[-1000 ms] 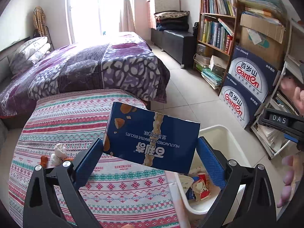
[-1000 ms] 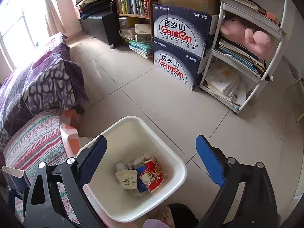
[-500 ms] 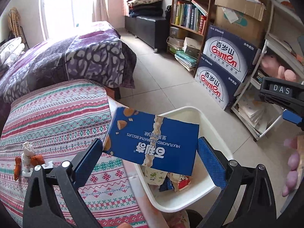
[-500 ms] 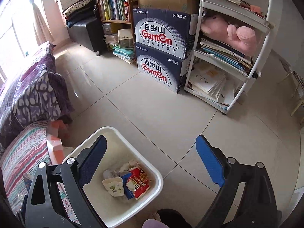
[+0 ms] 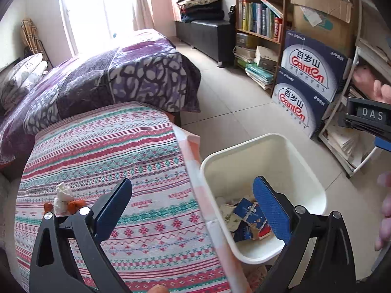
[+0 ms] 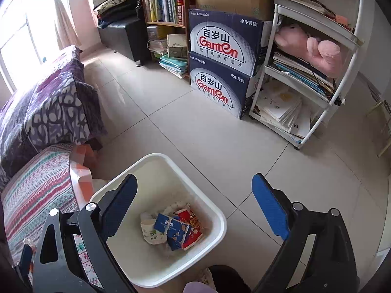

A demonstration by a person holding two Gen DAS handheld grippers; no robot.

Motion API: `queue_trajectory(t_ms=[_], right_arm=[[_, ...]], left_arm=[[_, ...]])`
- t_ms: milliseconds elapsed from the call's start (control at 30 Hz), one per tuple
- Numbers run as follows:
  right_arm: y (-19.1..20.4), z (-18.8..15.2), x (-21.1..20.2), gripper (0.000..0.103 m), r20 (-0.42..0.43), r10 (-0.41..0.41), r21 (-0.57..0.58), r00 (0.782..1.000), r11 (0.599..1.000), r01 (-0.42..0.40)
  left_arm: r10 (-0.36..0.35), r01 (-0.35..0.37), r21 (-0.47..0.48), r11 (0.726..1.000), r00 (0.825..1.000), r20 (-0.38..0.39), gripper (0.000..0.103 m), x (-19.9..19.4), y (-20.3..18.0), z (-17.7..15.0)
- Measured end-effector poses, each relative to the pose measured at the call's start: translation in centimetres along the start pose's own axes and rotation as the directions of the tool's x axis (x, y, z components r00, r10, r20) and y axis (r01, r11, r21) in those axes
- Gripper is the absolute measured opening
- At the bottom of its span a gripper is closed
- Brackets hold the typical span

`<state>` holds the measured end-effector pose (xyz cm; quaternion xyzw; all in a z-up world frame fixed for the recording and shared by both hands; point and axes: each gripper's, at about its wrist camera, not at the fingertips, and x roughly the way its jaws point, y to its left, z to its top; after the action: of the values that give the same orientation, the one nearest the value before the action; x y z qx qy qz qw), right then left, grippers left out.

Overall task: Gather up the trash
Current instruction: 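Grasp the orange peel on the bed with the left tool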

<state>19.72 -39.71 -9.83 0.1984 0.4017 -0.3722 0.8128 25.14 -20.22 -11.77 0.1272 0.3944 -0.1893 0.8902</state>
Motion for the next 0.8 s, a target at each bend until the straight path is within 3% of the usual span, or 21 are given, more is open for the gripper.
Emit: queue_trajectory(t_ms=[233,467,600,800], right_arm=[[3.9,-1.3,-0.6,0.091,-0.019,0.041,-0.067,0.999,0.997,-0.042],[8.4,-3.1,-1.7,0.095,-0.023,0.075,-0.161,0.997,0.984,-0.077],[10.9,-4.1,-2.1,0.095,-0.039,0.096,-0.201,0.995,0.974,-0.102],[14.2,-5.8,-2.5,0.095,-0.078,0.130,-0.247,0.988,0.958,-0.145]], left_arm=[[0.105,-0.109,-0.076,0.991,0.993,-0.056,0.096,0.6,5.6,-0.7],[0.207,-0.222,-0.133,0.966,0.971,-0.116,0.096,1.0,11.9,-1.6],[0.266,-0.294,-0.156,0.943,0.948,-0.174,0.096,1.5,16.1,-2.3],[0.333,-0.389,-0.140,0.910,0.890,-0.311,0.096,3.3,23.5,-4.3]])
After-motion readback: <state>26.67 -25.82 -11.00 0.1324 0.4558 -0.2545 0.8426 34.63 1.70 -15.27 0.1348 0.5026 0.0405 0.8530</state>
